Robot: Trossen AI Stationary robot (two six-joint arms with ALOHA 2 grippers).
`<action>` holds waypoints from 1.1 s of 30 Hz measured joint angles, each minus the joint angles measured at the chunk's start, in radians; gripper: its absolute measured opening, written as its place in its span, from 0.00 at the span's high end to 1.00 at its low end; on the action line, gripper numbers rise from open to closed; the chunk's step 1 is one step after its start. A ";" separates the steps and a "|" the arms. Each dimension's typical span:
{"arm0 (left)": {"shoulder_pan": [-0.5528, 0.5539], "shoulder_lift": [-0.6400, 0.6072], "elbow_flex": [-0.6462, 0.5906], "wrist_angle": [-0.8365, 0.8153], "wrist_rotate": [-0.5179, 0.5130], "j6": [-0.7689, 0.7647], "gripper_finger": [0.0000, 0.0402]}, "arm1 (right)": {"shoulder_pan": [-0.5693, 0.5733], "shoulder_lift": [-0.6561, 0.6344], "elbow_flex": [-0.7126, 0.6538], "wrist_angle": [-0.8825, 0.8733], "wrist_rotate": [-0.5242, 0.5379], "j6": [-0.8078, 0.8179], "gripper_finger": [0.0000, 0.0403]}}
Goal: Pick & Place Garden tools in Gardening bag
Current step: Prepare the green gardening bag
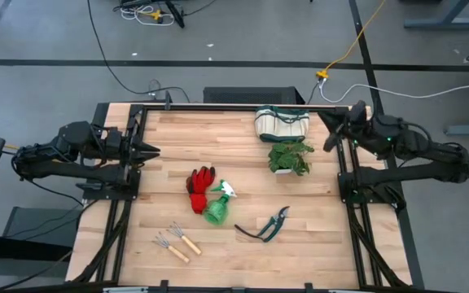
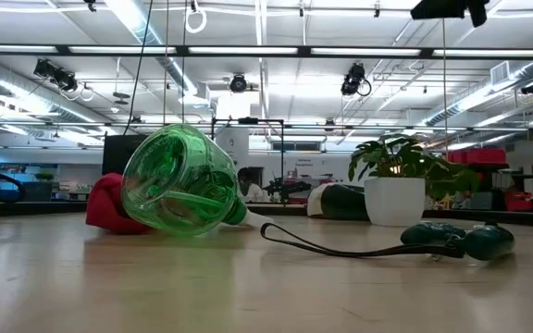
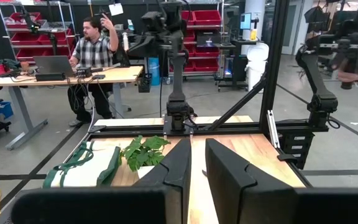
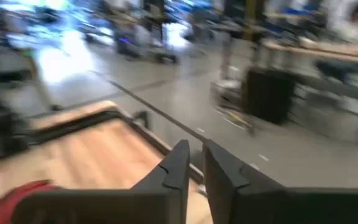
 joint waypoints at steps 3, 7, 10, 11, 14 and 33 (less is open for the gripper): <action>0.000 0.000 0.000 0.009 -0.003 0.000 0.86 | -0.065 0.061 0.065 -0.056 -0.002 0.020 0.81; 0.000 0.000 0.000 0.023 -0.004 0.000 0.86 | -0.172 0.151 0.136 -0.153 -0.007 0.050 0.75; 0.000 0.000 0.000 0.026 -0.005 0.000 0.86 | -0.269 0.218 0.165 -0.239 -0.020 0.107 0.72; 0.000 0.000 0.000 0.026 -0.005 0.000 0.86 | -0.302 0.237 0.169 -0.262 -0.032 0.124 0.71; 0.000 0.000 0.000 0.026 -0.005 0.000 0.86 | -0.401 0.295 0.169 -0.304 -0.088 0.159 0.69; 0.000 0.000 0.000 0.027 -0.005 -0.007 0.86 | -0.777 0.683 0.170 -0.321 -0.335 0.177 0.55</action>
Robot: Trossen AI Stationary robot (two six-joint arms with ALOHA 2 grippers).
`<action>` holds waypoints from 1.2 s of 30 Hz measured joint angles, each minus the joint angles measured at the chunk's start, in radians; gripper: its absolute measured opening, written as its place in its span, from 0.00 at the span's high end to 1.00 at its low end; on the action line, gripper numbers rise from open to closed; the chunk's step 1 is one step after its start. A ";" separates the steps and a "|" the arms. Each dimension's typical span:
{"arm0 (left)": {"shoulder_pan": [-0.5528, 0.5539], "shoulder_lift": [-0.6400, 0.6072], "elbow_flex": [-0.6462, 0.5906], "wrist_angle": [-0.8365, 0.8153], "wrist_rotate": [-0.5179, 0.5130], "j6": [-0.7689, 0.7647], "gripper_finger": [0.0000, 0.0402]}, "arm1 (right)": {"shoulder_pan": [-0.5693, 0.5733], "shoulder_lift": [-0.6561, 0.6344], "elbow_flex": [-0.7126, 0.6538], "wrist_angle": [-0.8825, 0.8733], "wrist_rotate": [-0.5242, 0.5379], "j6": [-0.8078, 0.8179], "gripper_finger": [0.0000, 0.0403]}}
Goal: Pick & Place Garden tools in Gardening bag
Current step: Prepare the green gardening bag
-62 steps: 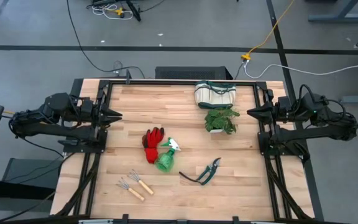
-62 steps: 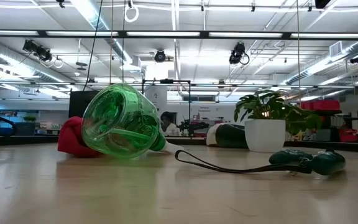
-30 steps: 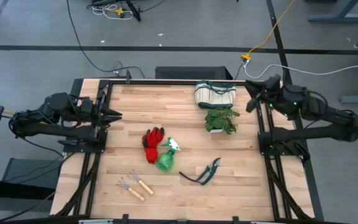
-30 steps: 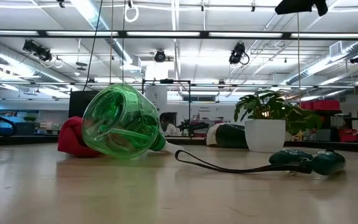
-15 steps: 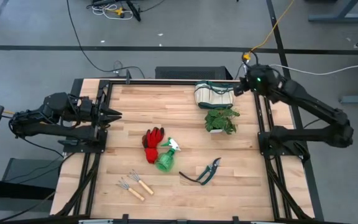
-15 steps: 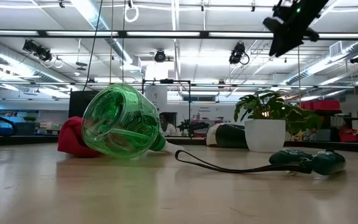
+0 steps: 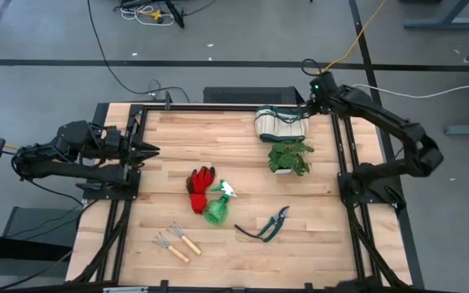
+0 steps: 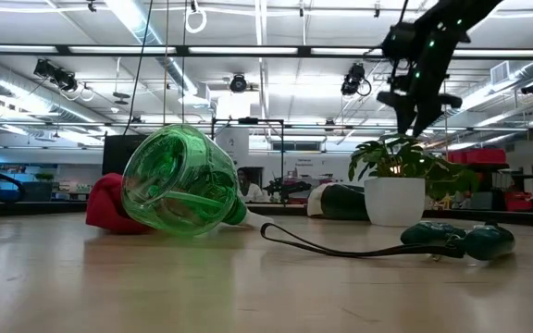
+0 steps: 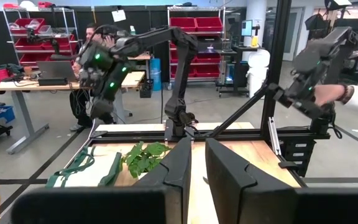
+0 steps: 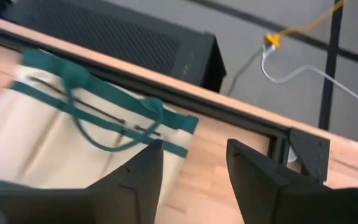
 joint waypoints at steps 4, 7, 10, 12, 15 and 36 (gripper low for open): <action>0.000 0.000 0.000 0.000 0.000 0.000 0.86 | -0.030 0.075 0.000 0.000 -0.022 0.000 0.51; 0.000 0.000 0.000 0.000 0.000 0.000 0.86 | -0.048 0.122 0.000 0.000 -0.058 0.001 0.48; 0.000 0.000 0.000 0.000 0.000 0.000 0.86 | -0.058 0.162 0.000 0.001 -0.060 0.011 0.46; 0.000 0.000 0.000 0.000 0.000 0.000 0.86 | -0.064 0.186 0.000 0.000 -0.060 0.016 0.45; 0.000 0.000 0.000 0.000 0.000 0.000 0.86 | -0.069 0.215 0.000 0.005 -0.065 0.018 0.44; 0.000 0.000 0.000 0.000 0.000 -0.001 0.86 | -0.077 0.330 0.000 0.074 -0.112 0.063 0.44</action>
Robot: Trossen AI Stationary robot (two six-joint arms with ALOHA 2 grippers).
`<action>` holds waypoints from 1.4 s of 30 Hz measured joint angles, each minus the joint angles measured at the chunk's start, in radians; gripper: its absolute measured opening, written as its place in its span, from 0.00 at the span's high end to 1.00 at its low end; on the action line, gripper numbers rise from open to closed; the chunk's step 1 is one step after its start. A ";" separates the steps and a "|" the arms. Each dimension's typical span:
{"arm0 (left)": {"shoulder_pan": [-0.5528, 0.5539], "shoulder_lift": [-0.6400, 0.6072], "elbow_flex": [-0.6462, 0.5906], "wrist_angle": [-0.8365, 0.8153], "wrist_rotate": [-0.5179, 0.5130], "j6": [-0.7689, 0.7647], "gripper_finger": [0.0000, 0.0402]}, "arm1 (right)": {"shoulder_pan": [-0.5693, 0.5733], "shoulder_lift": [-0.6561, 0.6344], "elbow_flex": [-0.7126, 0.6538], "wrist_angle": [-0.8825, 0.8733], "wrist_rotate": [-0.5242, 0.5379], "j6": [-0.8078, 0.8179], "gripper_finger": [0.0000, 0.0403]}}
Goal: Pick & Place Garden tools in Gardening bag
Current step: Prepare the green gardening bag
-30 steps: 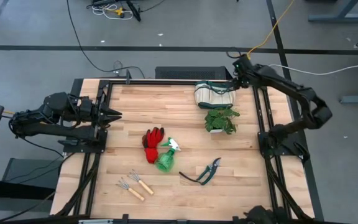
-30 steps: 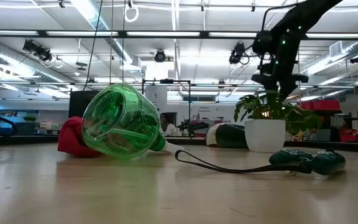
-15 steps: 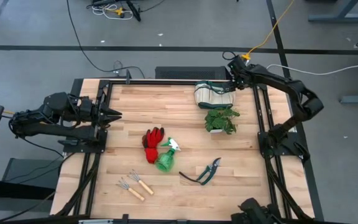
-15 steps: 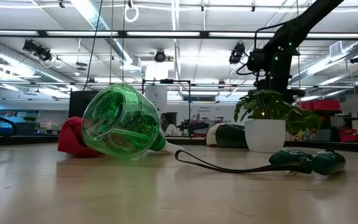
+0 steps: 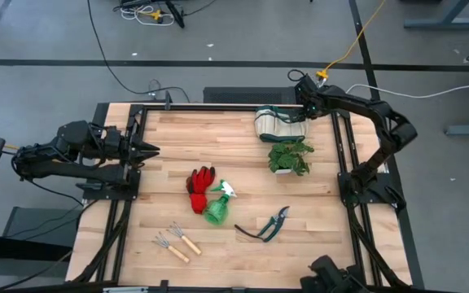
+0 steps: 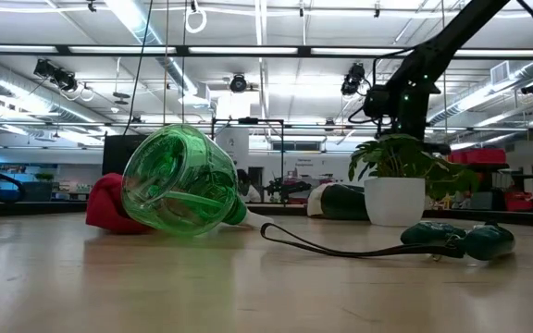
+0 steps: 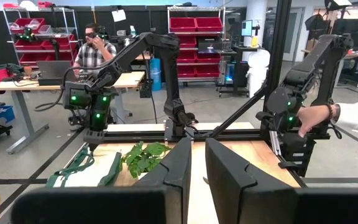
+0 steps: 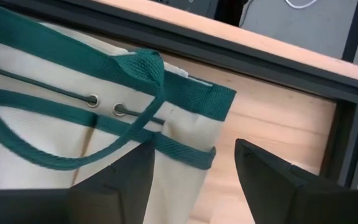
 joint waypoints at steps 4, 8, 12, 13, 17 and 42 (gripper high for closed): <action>0.000 0.000 0.000 0.000 0.000 -0.001 0.86 | -0.019 0.010 -0.002 0.001 0.000 0.015 0.44; 0.000 0.000 0.000 0.000 0.000 0.000 0.86 | -0.033 0.010 -0.016 0.004 -0.026 0.018 0.44; 0.000 0.000 0.000 0.000 0.000 0.000 0.86 | -0.034 0.010 -0.052 0.052 -0.076 0.019 0.45; 0.000 0.000 0.000 0.000 0.000 0.000 0.86 | -0.034 0.010 -0.061 0.066 -0.092 0.019 0.45; 0.000 0.000 0.000 0.000 0.000 0.000 0.86 | -0.034 0.010 -0.084 0.096 -0.113 0.019 0.45; 0.000 0.000 0.000 0.000 0.000 0.000 0.86 | -0.034 0.009 -0.086 0.091 -0.113 0.015 0.67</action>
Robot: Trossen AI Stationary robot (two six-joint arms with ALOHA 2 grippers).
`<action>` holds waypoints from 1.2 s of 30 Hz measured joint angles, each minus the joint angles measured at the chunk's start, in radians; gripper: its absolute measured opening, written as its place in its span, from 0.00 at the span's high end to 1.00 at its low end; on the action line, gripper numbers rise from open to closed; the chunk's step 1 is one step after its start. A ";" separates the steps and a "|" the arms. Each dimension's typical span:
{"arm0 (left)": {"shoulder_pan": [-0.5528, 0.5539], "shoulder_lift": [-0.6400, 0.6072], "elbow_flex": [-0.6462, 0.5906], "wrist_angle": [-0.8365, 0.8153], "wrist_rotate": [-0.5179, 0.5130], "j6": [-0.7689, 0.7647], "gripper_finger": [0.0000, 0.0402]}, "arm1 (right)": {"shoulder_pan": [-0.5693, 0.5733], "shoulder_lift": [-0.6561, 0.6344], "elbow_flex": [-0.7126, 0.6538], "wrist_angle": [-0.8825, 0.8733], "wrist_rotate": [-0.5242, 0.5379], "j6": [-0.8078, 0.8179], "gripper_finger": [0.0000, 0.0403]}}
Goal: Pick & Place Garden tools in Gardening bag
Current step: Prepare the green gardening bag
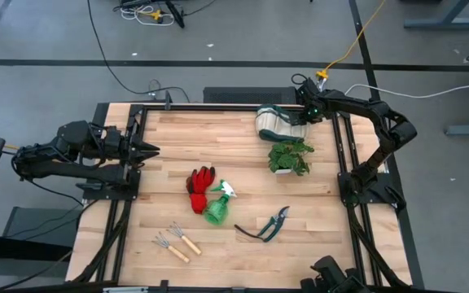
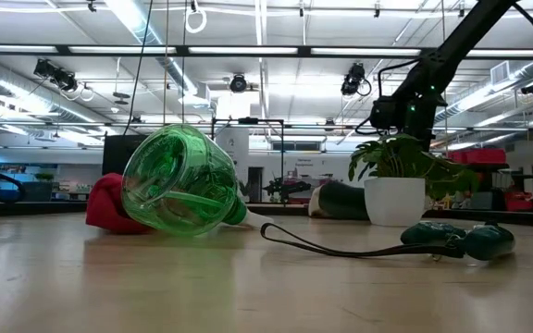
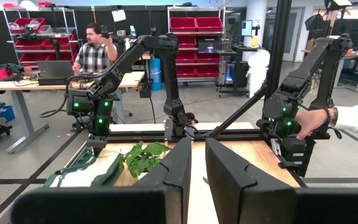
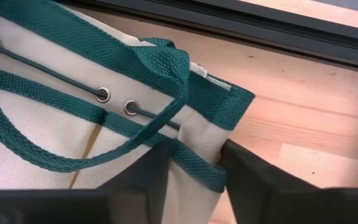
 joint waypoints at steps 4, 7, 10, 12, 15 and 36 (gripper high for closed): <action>0.000 0.000 0.000 0.000 0.000 0.000 0.86 | 0.000 0.000 0.000 0.000 0.000 0.000 0.80; 0.000 0.000 0.000 0.000 0.000 0.000 0.86 | 0.000 0.000 0.000 0.000 0.000 -0.006 0.91; 0.000 0.000 0.000 0.000 0.000 0.000 0.86 | 0.000 0.000 0.000 0.000 -0.004 -0.024 0.98; 0.000 0.000 0.000 0.000 0.000 0.000 0.86 | 0.000 0.000 0.000 -0.001 -0.025 -0.027 0.97; 0.000 0.000 0.000 0.000 0.000 0.000 0.86 | 0.000 0.000 0.000 -0.006 -0.030 -0.029 0.98; 0.000 0.000 0.000 0.000 0.000 -0.024 0.86 | 0.011 -0.196 0.007 -0.016 0.027 -0.036 1.00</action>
